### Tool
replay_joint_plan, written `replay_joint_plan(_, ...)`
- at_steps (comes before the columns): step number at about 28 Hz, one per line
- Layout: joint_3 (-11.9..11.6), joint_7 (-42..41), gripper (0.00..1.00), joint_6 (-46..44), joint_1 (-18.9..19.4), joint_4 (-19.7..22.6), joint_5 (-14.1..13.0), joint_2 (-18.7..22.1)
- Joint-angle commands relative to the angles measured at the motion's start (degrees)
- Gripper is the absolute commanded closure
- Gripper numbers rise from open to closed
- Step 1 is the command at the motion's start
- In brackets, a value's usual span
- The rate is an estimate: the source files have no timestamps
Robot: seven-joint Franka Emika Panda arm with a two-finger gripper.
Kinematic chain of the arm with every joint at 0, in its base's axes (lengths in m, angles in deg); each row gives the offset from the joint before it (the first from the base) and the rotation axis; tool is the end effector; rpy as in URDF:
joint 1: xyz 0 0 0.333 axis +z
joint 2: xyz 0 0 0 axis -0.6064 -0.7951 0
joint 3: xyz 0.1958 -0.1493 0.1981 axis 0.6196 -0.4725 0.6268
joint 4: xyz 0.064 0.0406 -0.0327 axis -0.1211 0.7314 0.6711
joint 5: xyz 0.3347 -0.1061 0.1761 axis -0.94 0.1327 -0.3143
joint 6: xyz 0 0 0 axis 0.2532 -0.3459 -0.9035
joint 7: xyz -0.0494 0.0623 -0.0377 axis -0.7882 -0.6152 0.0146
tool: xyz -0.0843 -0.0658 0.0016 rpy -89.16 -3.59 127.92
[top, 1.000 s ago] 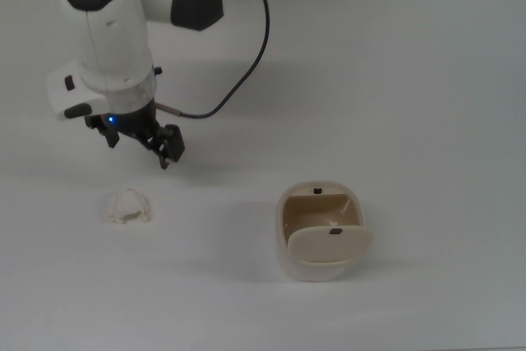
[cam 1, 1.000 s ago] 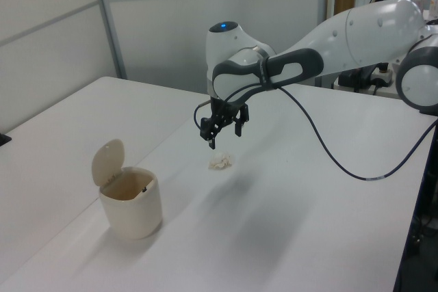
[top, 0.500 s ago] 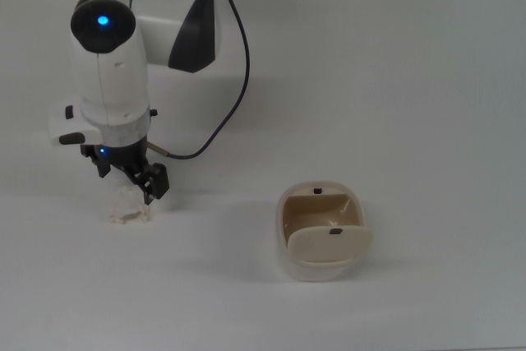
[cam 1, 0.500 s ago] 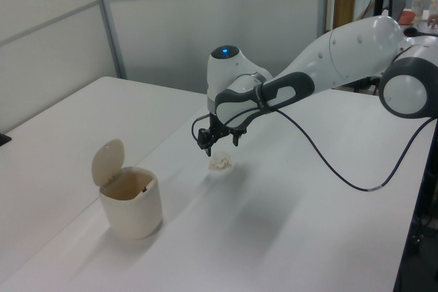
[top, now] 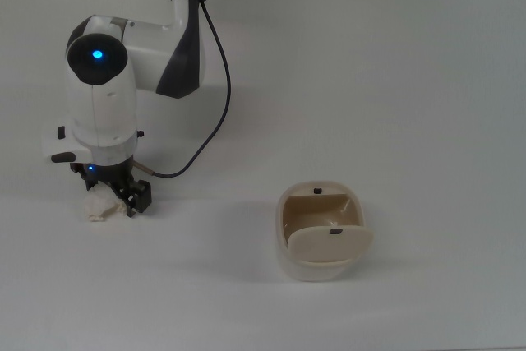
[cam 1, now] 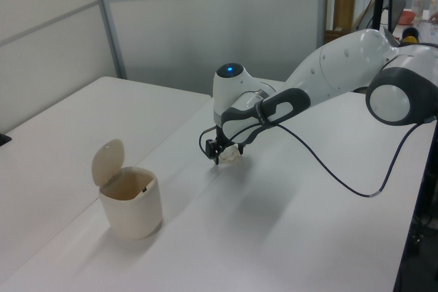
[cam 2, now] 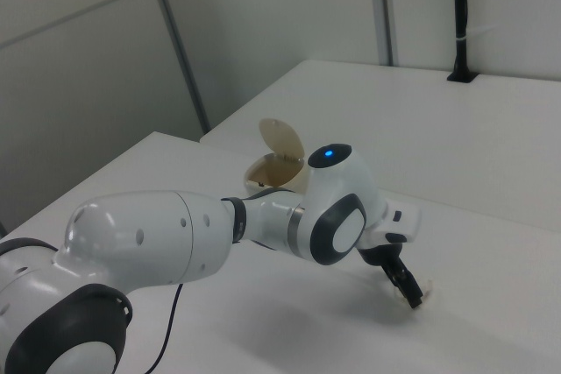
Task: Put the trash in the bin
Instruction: 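Close the gripper on the crumpled tissue and lift it, then carry the held tissue over the open cream trash bin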
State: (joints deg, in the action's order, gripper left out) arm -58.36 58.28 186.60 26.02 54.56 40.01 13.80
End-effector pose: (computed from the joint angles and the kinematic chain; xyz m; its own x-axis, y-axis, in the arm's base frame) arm 0.7180 -0.1334 0.2995 0.8266 -0.4952 0.2676 -0.5245 -0.8501 0.0472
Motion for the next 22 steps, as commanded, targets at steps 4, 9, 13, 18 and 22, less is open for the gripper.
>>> replay_joint_plan(4,-0.6,4.2,0.59,0.7,2.0,-0.3,3.4,0.1)
replay_joint_plan(9,-0.6,4.1,0.95,0.7,1.8,-0.5,3.2,0.3)
replay_joint_plan(13,-0.6,4.3,1.00,0.5,2.0,-0.5,2.7,1.3)
replay_joint_plan(18,0.3,4.5,1.00,-0.4,2.3,-0.4,2.1,5.1)
replay_joint_plan(22,2.9,4.4,1.00,-1.7,3.6,-0.5,-0.6,7.9)
